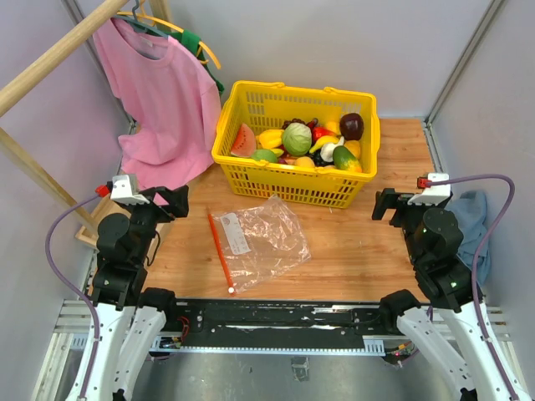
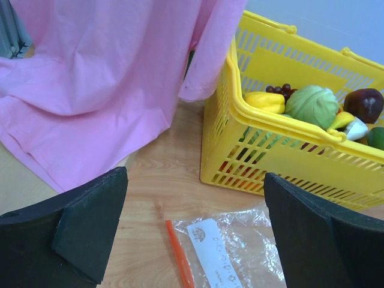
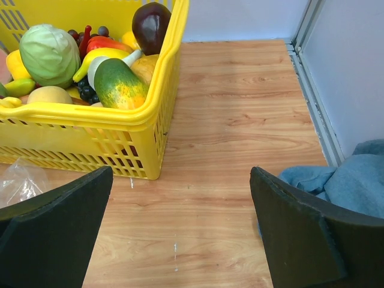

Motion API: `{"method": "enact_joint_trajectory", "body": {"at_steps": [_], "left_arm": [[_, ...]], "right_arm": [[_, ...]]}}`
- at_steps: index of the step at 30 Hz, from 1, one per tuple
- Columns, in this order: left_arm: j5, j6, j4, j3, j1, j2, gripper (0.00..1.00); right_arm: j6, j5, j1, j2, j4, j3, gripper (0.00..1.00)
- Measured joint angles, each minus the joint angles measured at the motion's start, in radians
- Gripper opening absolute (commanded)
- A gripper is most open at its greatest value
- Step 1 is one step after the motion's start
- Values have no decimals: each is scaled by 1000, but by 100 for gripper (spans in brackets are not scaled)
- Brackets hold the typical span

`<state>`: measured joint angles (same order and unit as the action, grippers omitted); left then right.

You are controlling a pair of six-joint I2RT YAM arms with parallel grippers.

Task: Place the food in the zip-top bag and seal the zipper
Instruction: Pick up the zipper food storage bag at the center of the board.

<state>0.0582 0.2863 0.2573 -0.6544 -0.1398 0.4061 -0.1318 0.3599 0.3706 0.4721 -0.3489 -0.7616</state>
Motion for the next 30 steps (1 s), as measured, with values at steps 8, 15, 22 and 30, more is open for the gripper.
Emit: {"method": "enact_joint_trajectory", "body": {"at_steps": [8, 15, 22, 30], "left_arm": [[0, 16, 13, -2, 0, 41, 99], [-19, 72, 72, -39, 0, 143, 99], [-89, 179, 159, -48, 0, 250, 99], [-225, 292, 134, 103, 0, 364, 95]], "right_arm": [[-8, -7, 0, 0, 0, 0, 98], [-26, -18, 0, 0, 0, 0, 98], [-34, -21, 0, -11, 1, 1, 98], [-45, -47, 3, -20, 2, 8, 98]]}}
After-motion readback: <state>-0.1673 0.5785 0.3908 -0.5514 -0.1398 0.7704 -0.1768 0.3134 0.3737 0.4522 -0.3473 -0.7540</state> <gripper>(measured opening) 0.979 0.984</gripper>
